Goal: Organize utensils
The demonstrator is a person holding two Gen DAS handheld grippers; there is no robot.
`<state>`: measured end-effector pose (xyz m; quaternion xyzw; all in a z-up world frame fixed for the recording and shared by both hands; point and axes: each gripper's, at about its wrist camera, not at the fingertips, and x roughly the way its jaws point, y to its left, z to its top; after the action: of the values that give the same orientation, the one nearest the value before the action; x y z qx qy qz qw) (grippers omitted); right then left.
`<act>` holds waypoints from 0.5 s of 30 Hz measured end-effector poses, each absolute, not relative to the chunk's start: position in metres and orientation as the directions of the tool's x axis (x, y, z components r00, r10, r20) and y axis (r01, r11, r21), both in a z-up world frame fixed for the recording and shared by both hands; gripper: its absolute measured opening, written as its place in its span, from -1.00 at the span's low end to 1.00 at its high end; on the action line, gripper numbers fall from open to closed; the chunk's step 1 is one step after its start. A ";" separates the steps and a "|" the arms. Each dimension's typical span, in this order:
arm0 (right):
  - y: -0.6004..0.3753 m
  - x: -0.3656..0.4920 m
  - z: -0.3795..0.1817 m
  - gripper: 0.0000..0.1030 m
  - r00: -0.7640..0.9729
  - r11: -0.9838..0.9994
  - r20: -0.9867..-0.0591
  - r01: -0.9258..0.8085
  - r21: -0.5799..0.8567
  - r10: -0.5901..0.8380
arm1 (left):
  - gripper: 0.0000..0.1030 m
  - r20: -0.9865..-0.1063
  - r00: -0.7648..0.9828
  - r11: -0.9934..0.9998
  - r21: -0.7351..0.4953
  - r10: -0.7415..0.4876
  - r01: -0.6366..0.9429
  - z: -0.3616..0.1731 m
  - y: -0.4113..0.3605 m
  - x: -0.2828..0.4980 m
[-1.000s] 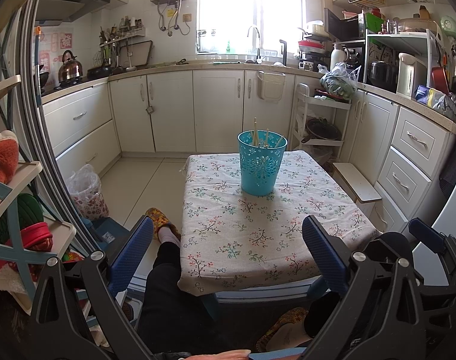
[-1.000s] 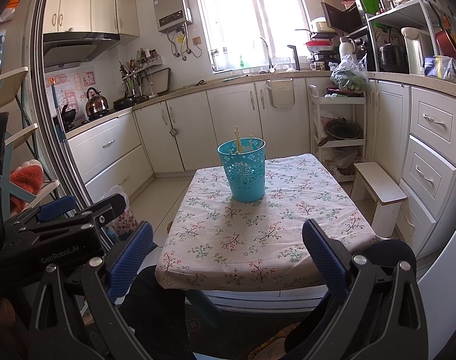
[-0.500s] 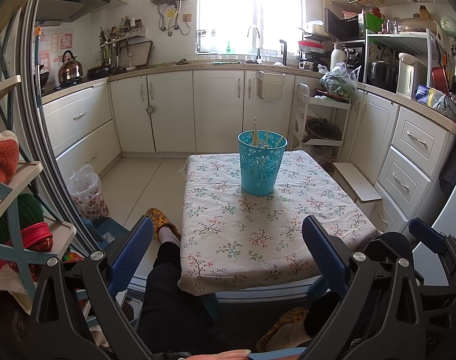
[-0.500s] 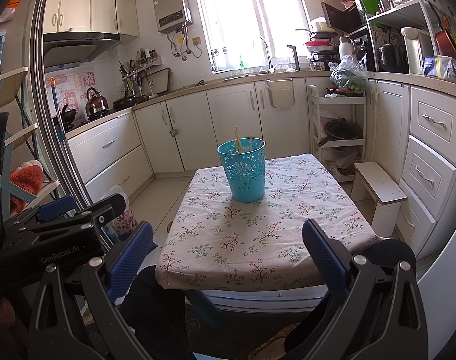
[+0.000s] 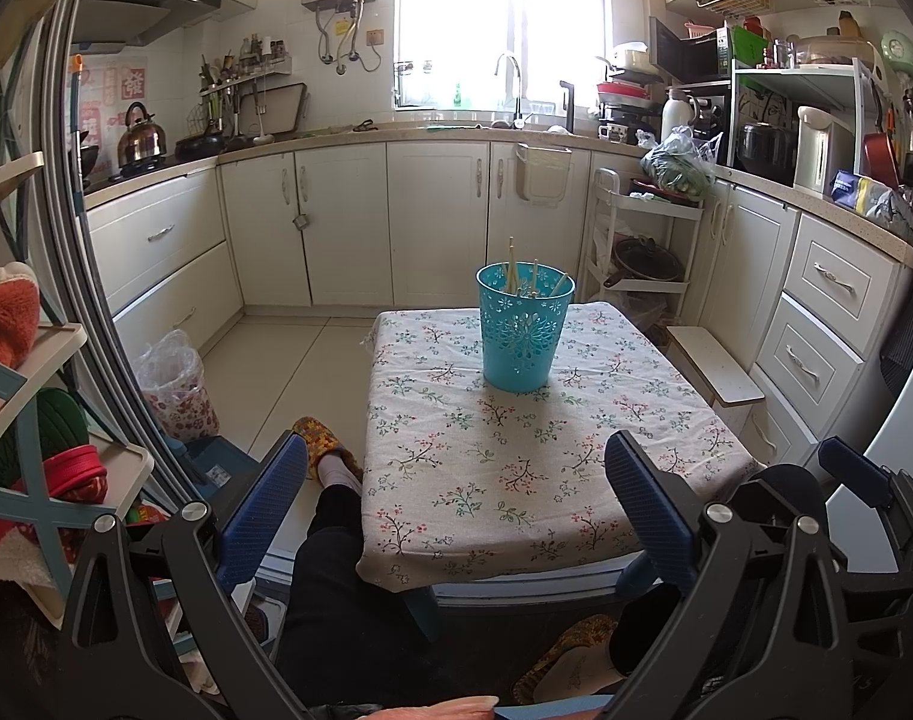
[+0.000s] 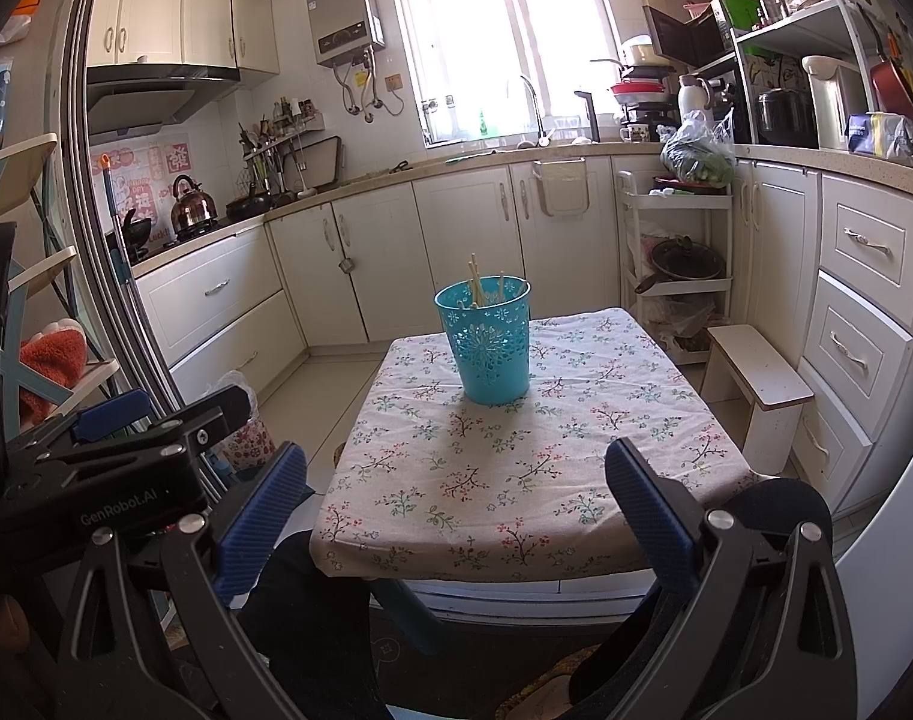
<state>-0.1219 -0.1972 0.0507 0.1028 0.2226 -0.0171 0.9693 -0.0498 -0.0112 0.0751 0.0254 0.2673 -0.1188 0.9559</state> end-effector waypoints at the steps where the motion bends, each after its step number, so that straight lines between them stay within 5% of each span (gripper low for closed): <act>1: -0.198 -0.122 0.051 0.86 0.901 0.978 -0.434 0.079 0.191 0.012 | 0.85 -0.518 0.828 0.970 -0.015 -0.214 0.241 0.075 -0.011 -0.050; 15: -0.199 -0.125 0.052 0.86 0.904 0.978 -0.428 0.088 0.188 0.001 | 0.85 -0.519 0.828 0.971 -0.014 -0.212 0.240 0.074 -0.009 -0.049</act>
<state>-0.1246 -0.1990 0.0519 0.1021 0.2182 -0.0223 0.9703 -0.0493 -0.0093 0.0741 0.0258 0.2682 -0.1184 0.9557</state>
